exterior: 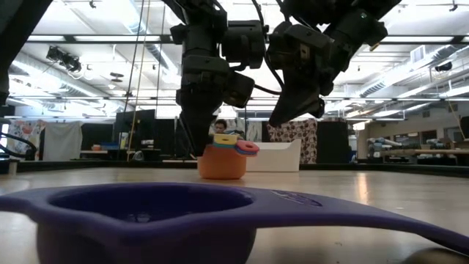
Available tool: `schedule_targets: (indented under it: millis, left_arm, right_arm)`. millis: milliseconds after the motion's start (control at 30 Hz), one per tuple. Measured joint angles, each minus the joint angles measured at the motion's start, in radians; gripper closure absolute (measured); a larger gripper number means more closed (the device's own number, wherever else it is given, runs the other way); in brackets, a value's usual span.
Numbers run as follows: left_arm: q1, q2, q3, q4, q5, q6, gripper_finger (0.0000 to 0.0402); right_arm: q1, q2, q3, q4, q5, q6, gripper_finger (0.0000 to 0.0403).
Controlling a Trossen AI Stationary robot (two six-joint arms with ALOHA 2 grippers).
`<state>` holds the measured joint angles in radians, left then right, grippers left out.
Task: Nest measuring cups in basket
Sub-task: Stack the yellow measuring cup on the light blue measuring cup
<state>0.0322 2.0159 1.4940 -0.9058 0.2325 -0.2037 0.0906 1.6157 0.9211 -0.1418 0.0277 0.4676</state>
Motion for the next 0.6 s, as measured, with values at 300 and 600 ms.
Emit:
schedule_targets:
  millis: [300, 600]
  left_arm:
    - [0.000, 0.000, 0.002, -0.010, 0.014, 0.030, 0.0278]
    - [0.000, 0.000, 0.002, 0.044, 0.060, 0.042, 0.0278]
  right_arm:
    - [-0.039, 0.003, -0.028, 0.020, -0.057, 0.025, 0.0385]
    - [-0.073, 0.015, -0.040, 0.019, -0.071, -0.037, 0.0393]
